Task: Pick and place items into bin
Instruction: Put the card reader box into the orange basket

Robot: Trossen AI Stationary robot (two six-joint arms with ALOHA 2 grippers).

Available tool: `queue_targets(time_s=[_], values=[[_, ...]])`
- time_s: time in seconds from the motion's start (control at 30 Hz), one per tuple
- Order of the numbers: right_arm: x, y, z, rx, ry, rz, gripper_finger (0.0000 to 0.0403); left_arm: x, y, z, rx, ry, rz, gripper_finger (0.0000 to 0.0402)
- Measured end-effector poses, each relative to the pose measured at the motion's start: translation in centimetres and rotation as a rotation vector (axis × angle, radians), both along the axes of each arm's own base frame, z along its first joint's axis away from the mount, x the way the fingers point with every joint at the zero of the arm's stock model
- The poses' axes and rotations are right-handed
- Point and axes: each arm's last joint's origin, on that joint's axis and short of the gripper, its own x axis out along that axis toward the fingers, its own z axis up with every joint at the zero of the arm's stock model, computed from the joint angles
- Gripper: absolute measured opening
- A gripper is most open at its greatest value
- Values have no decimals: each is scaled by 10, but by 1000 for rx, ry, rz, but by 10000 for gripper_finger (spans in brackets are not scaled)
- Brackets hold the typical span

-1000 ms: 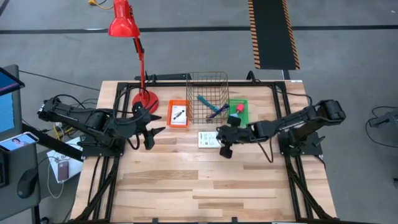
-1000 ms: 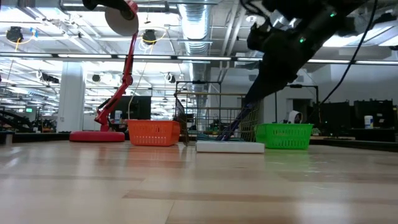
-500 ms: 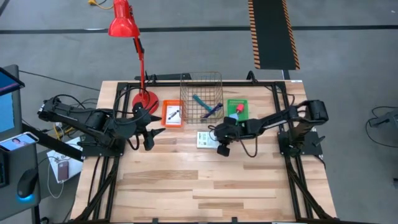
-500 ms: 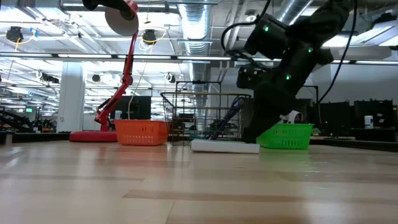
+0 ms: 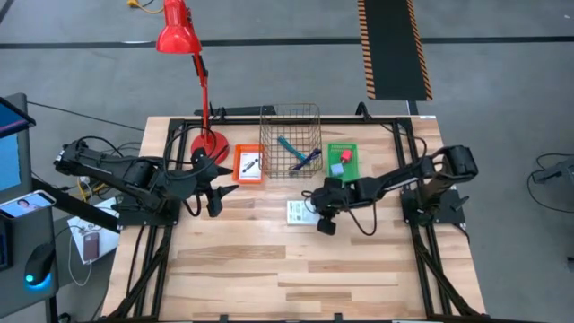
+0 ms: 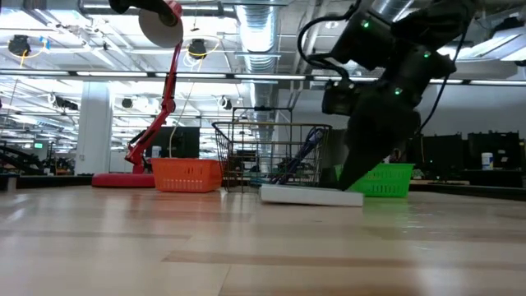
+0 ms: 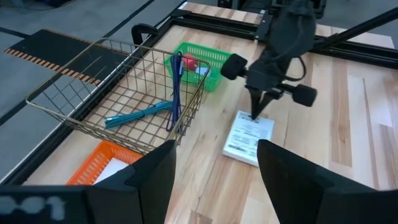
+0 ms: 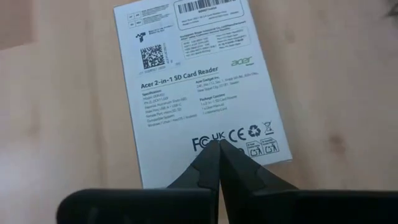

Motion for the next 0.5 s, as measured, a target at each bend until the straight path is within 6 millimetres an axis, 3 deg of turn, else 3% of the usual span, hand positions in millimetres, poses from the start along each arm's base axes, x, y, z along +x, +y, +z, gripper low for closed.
queue_targets(time_s=[0.27, 0.5], values=[[-6, 33, -1, 110, 26, 84, 0, 5, -2, -3, 1, 18, -3, 215], [-11, 62, 0, 143, 5, 137, 0, 31, -14, -23, -1, 119, -56, 215]])
